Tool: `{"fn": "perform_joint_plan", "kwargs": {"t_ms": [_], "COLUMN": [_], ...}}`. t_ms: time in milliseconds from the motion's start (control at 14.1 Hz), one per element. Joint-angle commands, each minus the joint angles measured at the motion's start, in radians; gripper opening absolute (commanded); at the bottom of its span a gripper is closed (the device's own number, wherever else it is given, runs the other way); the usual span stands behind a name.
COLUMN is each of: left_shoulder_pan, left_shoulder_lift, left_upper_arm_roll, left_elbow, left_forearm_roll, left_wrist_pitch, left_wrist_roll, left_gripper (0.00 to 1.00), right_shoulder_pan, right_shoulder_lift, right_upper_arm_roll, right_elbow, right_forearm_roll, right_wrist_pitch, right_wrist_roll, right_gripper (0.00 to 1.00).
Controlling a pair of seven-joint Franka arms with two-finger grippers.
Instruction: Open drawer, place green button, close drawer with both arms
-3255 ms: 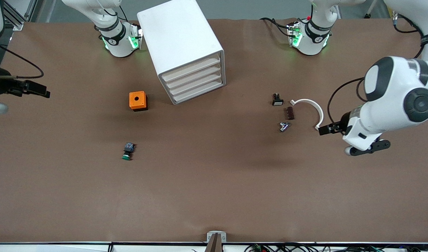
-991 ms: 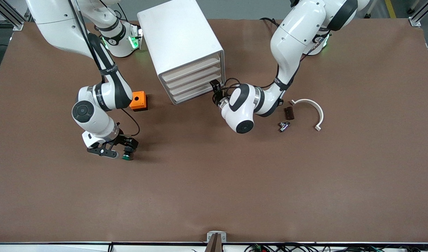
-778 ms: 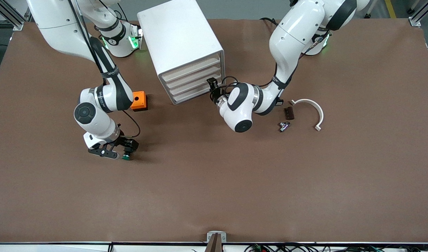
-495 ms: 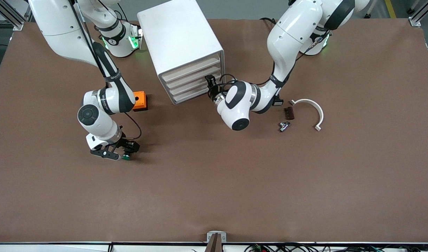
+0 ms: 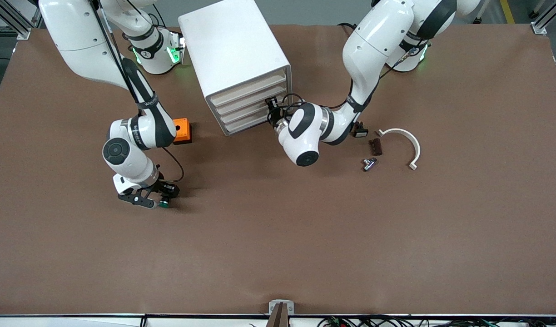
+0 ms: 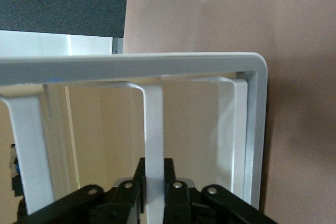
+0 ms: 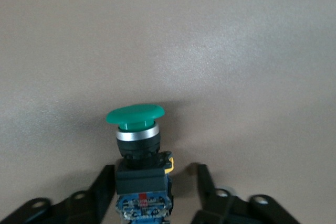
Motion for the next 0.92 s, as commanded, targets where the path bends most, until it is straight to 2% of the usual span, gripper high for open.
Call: {"fn": "perform_joint_plan", "kwargs": {"t_ms": [0,283,425,637,778,849], "left_shoulder_pan": [0.004,0.079,0.124,0.158,0.165,0.173], "left_shoulder_lift": [0.006,0.011,0.014,0.018,0.018,0.018], "left_upper_arm_roll": [0.004,0.017,0.021,0.040,0.066,0.076], "left_elbow": [0.024,0.079,0.108,0.162,0.170,0.170], "left_forearm_roll": [-0.012,0.006,0.023,0.058,0.057,0.057], "left_wrist_pitch": [-0.013,-0.047,-0.045,-0.036,-0.033,-0.033], "left_wrist_roll": [-0.006,-0.004,0.008,0.041,0.101,0.138], "left_gripper": [0.00,0.00,0.00,0.00,0.00,0.03], "right_shoulder_pan": [0.006,0.005,0.005,0.021,0.067,0.104], "right_shoulder_lift": [0.002,-0.004,-0.024,-0.107,-0.177,-0.217], "right_upper_arm_roll": [0.003,0.003,0.004,0.007,0.007,0.007], "right_elbow": [0.003,0.005,0.013,0.016,0.016,0.016], "right_forearm_roll": [0.002,0.002,0.002,0.003,0.003,0.003], "right_wrist_pitch": [-0.003,-0.009,-0.064,-0.177,-0.266,-0.309], "right_wrist_roll": [0.043,0.039,0.043,0.119,0.214,0.285], "right_gripper": [0.00,0.00,0.00,0.00,0.00,0.00]}}
